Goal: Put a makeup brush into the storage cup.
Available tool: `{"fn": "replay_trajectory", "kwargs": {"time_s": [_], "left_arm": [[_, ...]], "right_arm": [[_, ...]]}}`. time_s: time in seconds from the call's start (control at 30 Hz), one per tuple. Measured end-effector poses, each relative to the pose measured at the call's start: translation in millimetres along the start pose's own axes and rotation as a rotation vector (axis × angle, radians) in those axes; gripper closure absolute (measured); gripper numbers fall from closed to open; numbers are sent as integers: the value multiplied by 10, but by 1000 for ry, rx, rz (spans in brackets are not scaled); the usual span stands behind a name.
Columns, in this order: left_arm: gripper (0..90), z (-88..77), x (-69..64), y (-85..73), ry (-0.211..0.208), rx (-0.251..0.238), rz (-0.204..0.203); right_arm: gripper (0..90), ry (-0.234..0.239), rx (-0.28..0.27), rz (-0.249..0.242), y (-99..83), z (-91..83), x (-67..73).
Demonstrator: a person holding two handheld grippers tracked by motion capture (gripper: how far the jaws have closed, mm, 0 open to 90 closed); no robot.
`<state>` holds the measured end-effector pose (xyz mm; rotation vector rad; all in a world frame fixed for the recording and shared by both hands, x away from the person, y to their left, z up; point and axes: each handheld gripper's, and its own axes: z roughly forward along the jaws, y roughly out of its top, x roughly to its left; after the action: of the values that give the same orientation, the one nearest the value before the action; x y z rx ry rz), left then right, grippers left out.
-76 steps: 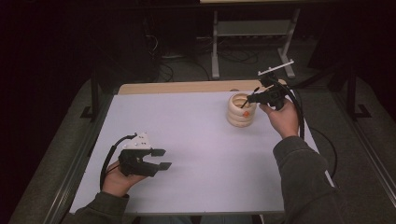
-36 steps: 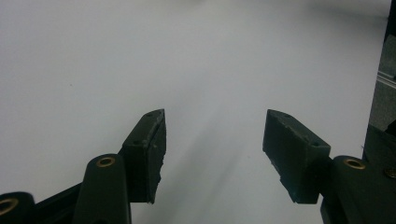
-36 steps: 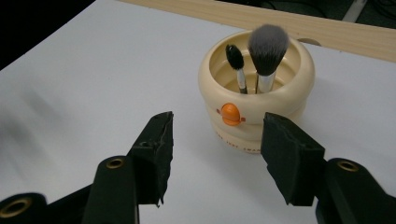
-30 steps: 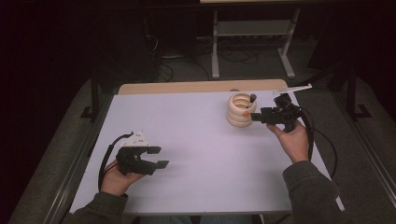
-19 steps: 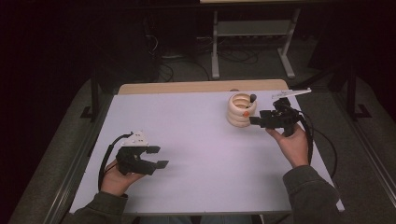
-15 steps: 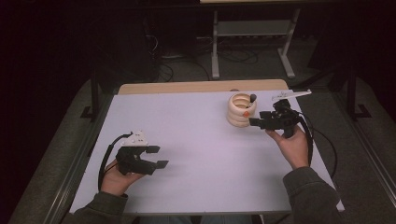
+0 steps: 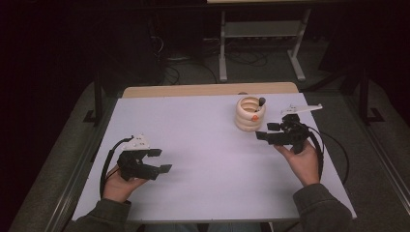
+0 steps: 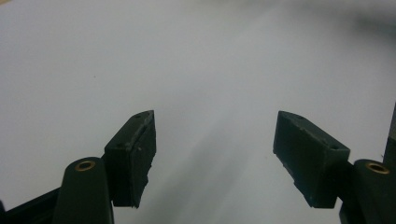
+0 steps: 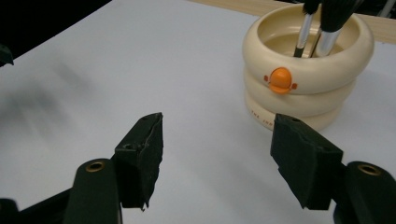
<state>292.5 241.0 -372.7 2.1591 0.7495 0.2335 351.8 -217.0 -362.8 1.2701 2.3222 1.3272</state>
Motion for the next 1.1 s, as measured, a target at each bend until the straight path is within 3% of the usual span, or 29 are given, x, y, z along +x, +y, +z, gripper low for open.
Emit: {"fn": "replay_trajectory", "kwargs": {"time_s": [0.3,1.1], "left_arm": [[282,29,23,-44,20,-3,-16],[263,55,-80,-225,23,-6,-21]], "right_arm": [[306,-5,10,-45,-132,29,92],[256,-3,-29,-44,-537,-53,156]]}}
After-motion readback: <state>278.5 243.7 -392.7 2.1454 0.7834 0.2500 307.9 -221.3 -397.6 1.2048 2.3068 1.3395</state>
